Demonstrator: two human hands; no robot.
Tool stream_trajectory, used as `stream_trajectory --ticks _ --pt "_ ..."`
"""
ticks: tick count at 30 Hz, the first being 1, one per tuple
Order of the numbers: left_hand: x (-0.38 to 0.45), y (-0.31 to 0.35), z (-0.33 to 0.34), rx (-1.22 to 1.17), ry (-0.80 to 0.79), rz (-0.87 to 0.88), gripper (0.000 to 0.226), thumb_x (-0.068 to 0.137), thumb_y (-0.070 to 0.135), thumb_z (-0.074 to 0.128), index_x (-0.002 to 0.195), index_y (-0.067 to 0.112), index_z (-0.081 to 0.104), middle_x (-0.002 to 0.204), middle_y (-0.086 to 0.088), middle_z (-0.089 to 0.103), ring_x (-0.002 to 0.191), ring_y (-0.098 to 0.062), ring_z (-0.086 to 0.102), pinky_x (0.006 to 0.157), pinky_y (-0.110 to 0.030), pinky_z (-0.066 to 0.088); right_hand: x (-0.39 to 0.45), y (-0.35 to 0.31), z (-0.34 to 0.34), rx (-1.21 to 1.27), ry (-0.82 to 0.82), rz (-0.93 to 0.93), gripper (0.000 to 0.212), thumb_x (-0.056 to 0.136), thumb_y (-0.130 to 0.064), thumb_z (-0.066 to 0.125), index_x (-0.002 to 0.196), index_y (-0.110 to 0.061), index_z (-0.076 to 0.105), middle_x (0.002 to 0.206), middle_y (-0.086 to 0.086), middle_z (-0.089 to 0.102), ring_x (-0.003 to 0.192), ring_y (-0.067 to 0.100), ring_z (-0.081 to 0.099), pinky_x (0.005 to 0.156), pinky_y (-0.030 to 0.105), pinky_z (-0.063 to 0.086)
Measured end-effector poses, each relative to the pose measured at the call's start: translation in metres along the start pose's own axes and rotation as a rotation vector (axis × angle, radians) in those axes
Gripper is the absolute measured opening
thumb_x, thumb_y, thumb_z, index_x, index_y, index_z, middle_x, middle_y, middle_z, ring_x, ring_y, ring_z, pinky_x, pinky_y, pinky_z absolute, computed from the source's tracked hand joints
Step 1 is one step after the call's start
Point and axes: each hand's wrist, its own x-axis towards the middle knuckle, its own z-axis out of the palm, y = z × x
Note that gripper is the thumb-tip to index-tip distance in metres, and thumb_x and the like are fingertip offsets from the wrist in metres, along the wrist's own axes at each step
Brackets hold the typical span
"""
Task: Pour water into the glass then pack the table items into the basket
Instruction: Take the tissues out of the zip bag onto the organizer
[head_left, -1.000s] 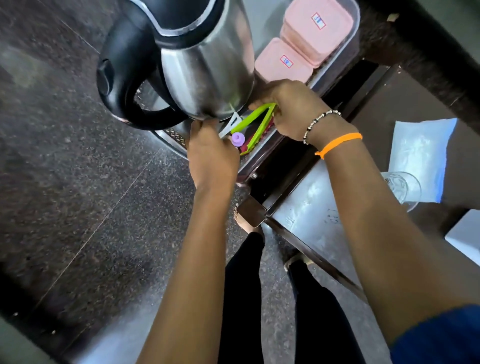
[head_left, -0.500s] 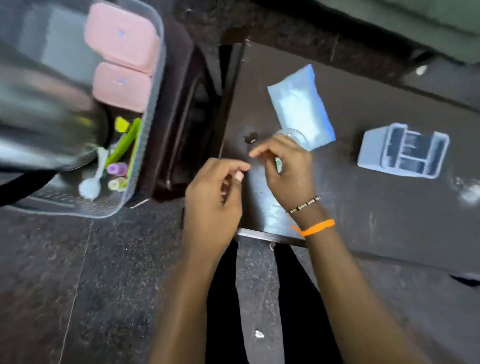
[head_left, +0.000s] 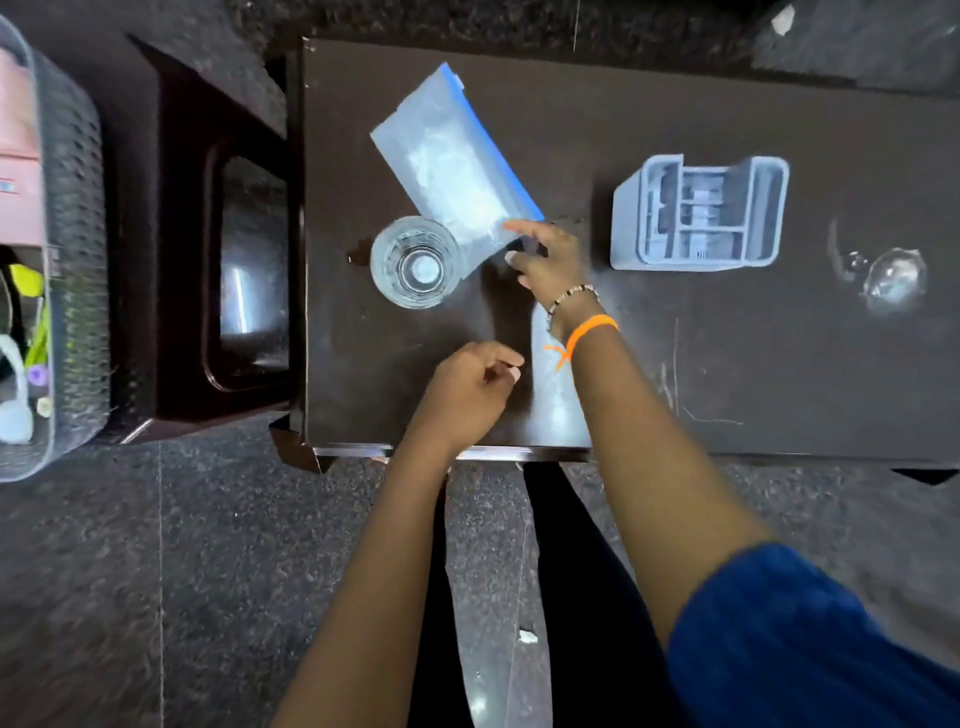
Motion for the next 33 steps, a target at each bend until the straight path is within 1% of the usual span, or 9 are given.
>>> stream_trajectory --ticks 2,5,7,11,14,19,23,27,33 --pt "0.009 0.002 0.005 -0.095 0.034 -0.062 0.019 0.09 0.008 0.054 0.102 0.013 0.068 0.102 -0.011 0.067 0.082 -0.015 0.056 0.082 -0.022 0.042 0.014 0.002 0.002 0.032 -0.008 0.053 0.04 0.078 0.009 0.053 0.115 -0.005 0.062 0.107 0.011 0.053 0.097 0.018 0.043 0.09 0.029 0.046" --pt "0.021 0.006 0.009 -0.172 0.169 -0.104 0.02 0.09 0.006 0.053 0.101 0.012 0.068 0.098 -0.01 0.067 0.086 -0.022 0.06 0.084 -0.029 0.045 0.017 0.005 -0.004 0.261 0.048 0.132 0.035 0.079 0.011 0.053 0.112 0.002 0.062 0.097 0.009 0.058 0.083 0.015 0.051 0.067 0.008 0.042" --pt "0.027 0.011 0.01 -0.217 0.245 -0.112 0.019 0.089 0.006 0.052 0.1 0.012 0.067 0.095 -0.008 0.066 0.085 -0.018 0.059 0.081 -0.026 0.043 0.007 0.009 -0.013 0.418 0.156 0.131 0.027 0.079 0.01 0.058 0.104 0.006 0.065 0.1 0.017 0.067 0.08 0.013 0.056 0.064 0.004 0.045" --pt "0.037 0.031 0.015 -0.265 0.365 -0.084 0.016 0.089 0.009 0.053 0.095 0.014 0.067 0.087 -0.001 0.064 0.086 -0.021 0.062 0.085 -0.028 0.047 -0.031 0.03 -0.032 0.362 0.341 0.044 0.011 0.072 0.005 0.067 0.079 -0.003 0.07 0.084 0.013 0.071 0.079 0.019 0.063 0.082 0.031 0.054" --pt "0.046 0.048 0.025 -0.32 0.41 -0.102 0.005 0.089 0.023 0.057 0.088 0.021 0.062 0.083 0.004 0.062 0.093 -0.027 0.065 0.086 -0.035 0.049 -0.061 0.042 -0.042 0.253 0.361 -0.009 0.029 0.068 0.001 0.07 0.065 -0.024 0.058 0.068 -0.001 0.063 0.08 0.031 0.064 0.083 0.043 0.052" --pt "0.054 0.061 0.047 -0.36 0.505 -0.208 0.046 0.071 0.038 0.076 0.094 0.019 0.042 0.086 0.002 0.052 0.084 -0.02 0.058 0.076 -0.028 0.047 -0.09 0.056 -0.052 0.244 0.296 -0.073 0.041 0.066 0.0 0.069 0.078 -0.032 0.047 0.059 -0.012 0.061 0.075 0.014 0.062 0.069 0.013 0.04" --pt "0.051 0.06 0.058 -0.565 0.5 -0.336 0.036 0.074 0.018 0.075 0.094 0.016 0.045 0.077 0.002 0.052 0.079 -0.021 0.059 0.079 -0.033 0.054 -0.098 0.065 -0.067 0.167 0.16 -0.144 0.039 0.07 0.003 0.065 0.094 -0.028 0.061 0.058 -0.017 0.059 0.083 0.021 0.062 0.076 0.02 0.044" --pt "0.046 0.06 0.06 -0.79 0.488 -0.307 0.02 0.08 -0.006 0.058 0.086 0.012 0.056 0.077 -0.003 0.059 0.076 -0.016 0.06 0.067 -0.019 0.055 -0.096 0.063 -0.085 0.152 0.01 -0.137 0.036 0.071 0.007 0.065 0.102 -0.012 0.06 0.065 -0.006 0.052 0.061 -0.004 0.05 0.064 0.004 0.038" --pt "0.029 0.059 0.053 -0.636 0.578 -0.083 0.03 0.075 -0.007 0.055 0.076 0.022 0.06 0.075 -0.002 0.059 0.068 -0.01 0.053 0.068 -0.024 0.05 -0.085 0.032 -0.095 0.114 0.148 -0.204 0.02 0.08 -0.01 0.065 0.097 -0.008 0.055 0.085 0.007 0.052 0.073 0.013 0.049 0.063 0.014 0.038"
